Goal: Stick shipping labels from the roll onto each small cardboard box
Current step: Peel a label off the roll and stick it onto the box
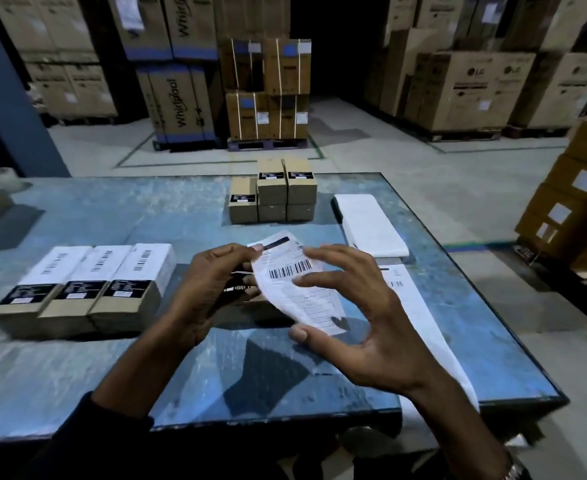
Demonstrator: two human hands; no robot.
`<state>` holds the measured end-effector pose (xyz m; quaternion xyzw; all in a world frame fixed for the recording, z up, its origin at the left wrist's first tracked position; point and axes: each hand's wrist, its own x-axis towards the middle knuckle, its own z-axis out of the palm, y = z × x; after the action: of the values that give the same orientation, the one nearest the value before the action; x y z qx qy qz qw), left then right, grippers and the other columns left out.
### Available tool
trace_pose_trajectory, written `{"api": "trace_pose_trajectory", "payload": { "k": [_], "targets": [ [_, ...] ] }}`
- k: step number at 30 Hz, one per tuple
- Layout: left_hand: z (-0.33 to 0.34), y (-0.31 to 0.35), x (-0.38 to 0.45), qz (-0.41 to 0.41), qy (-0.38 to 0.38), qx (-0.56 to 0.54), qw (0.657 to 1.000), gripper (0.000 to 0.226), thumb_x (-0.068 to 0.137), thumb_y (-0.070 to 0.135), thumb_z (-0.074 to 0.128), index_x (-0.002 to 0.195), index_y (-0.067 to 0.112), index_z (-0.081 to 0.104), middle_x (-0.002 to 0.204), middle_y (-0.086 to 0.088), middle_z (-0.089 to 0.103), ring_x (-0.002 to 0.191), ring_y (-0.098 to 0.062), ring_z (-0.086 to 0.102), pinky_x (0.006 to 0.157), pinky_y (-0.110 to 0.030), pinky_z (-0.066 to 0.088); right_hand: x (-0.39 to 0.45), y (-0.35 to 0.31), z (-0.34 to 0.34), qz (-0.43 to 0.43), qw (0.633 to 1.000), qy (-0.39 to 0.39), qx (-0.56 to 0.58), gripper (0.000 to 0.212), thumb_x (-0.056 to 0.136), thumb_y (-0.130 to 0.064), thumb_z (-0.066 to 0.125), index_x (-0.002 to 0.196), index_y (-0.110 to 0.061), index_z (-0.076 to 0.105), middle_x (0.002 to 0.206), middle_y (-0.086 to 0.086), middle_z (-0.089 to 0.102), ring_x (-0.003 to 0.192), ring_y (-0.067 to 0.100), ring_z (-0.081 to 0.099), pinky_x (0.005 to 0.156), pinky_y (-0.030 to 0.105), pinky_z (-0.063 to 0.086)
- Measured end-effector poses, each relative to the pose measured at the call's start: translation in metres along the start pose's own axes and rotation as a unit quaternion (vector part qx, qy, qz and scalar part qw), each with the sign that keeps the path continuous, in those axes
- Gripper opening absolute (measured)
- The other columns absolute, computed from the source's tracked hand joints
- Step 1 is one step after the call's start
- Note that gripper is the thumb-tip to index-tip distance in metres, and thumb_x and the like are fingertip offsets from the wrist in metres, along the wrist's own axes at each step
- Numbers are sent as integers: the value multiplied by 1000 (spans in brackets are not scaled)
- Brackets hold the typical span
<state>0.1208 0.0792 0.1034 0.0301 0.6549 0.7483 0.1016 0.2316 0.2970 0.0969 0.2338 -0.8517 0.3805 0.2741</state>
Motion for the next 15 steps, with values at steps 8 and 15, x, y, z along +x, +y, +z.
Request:
{"api": "trace_pose_trajectory", "payload": {
  "k": [8, 15],
  "targets": [
    [-23, 2, 35, 24, -31, 7, 999, 39, 97, 28, 72, 116, -6, 73, 103, -20, 75, 90, -31, 64, 69, -31, 54, -13, 20, 39, 335, 918, 146, 156, 57, 76, -73, 78, 119, -35, 72, 114, -15, 77, 113, 2, 70, 102, 46, 56],
    [-24, -5, 55, 17, -44, 19, 999, 33, 100, 23, 71, 108, -9, 74, 97, -24, 75, 85, -33, 63, 65, -34, 52, -23, 21, 58, 384, 878, 146, 244, 30, 85, -38, 81, 76, -10, 76, 97, 6, 80, 94, 24, 78, 86, 39, 63]
  ]
}}
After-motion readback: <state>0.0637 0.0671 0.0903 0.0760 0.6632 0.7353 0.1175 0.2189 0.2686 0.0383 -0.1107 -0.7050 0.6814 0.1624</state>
